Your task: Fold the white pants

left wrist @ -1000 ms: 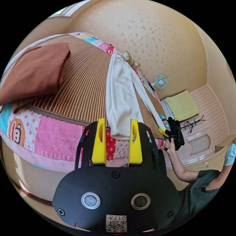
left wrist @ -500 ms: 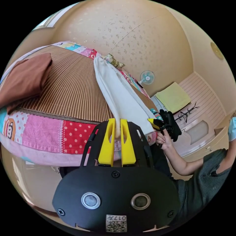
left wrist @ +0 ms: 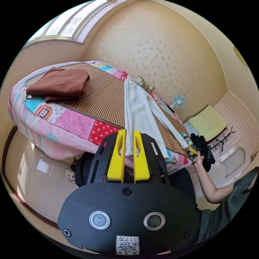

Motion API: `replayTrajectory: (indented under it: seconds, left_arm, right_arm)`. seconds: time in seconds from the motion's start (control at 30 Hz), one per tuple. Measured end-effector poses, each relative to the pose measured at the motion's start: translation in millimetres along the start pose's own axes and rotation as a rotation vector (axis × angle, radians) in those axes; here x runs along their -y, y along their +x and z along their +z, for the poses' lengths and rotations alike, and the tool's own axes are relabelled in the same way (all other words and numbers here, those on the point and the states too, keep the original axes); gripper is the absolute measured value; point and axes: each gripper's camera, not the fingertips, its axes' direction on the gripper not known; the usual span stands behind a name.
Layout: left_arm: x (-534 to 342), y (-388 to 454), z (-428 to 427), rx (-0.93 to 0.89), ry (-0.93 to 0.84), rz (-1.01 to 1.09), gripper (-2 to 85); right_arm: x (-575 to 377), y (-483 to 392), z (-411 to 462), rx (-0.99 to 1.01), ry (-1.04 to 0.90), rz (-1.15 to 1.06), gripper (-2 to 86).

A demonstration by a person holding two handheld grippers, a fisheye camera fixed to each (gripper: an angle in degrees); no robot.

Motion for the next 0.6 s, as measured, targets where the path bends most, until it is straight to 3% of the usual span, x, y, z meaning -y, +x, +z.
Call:
replayTrajectory:
  seconds: [0.1, 0.13, 0.2, 0.27, 0.3, 0.37, 0.43, 0.5, 0.6]
  left_arm:
    - [-9.9, -1.4, 2.4, -0.014, -0.007, -0.019, 5.1]
    - [-11.8, -1.5, 3.1, -0.015, -0.01, -0.023, 5.0]
    - [-18.0, -2.3, 5.9, -0.02, -0.022, -0.036, 4.8]
    - [-21.1, -3.0, 6.2, -0.027, -0.024, -0.042, 4.5]
    - [-22.2, -3.6, 5.8, -0.028, -0.025, -0.045, 4.3]
    - [-22.4, -4.1, 5.1, -0.028, -0.024, -0.045, 4.2]
    - [-21.6, -2.6, 5.1, -0.03, -0.024, -0.035, 4.5]
    - [-20.0, 3.1, 8.5, -0.02, -0.042, -0.01, 6.1]
    - [-19.3, 14.3, 17.7, -0.008, -0.066, 0.019, 9.4]
  right_arm:
    - [36.3, 21.1, 30.8, 0.05, -0.198, -0.001, 13.1]
    - [43.5, 18.8, 41.1, 0.132, -0.275, -0.031, 8.5]
    - [48.1, 3.9, 35.8, 0.22, -0.296, -0.065, 5.4]
    - [50.8, -15.3, 0.1, 0.685, -0.199, -0.101, 4.4]
    - [50.8, -15.7, -7.5, 0.81, -0.167, -0.08, 4.2]
    - [48.3, -7.9, -22.6, 1.209, -0.056, 0.044, 3.9]
    - [42.1, 2.2, -26.0, 1.34, 0.021, 0.123, 3.7]
    - [33.2, 9.0, -31.4, 1.278, 0.064, 0.135, 3.5]
    - [13.6, 15.7, -35.6, 0.946, 0.005, 0.082, 3.3]
